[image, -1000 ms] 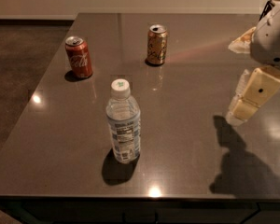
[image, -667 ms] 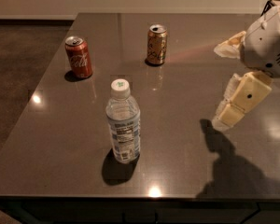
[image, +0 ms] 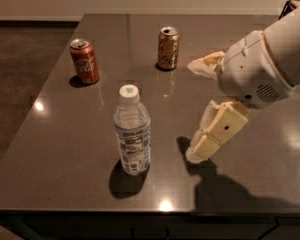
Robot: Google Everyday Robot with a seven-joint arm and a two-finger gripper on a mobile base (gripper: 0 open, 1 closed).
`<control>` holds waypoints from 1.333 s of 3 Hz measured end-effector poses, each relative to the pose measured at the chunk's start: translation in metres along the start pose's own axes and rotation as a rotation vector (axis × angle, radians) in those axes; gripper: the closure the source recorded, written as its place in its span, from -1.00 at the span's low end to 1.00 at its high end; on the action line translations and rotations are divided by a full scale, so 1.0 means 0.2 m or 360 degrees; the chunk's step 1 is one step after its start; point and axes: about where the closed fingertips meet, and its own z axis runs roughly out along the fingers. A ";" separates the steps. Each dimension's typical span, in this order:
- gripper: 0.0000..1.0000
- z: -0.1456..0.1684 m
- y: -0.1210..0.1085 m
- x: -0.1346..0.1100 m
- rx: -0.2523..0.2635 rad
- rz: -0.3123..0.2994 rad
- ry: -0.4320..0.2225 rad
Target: Knock blue plastic bottle over
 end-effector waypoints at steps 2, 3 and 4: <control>-1.00 0.26 0.08 -0.16 -0.0132 -0.0047 -0.0103; -1.00 0.32 0.10 -0.23 -0.0195 -0.0009 -0.0196; -1.00 0.37 0.14 -0.28 -0.0241 0.0010 -0.0287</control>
Offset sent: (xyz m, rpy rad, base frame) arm -0.0020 0.0916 -0.0378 0.0968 0.0825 0.1255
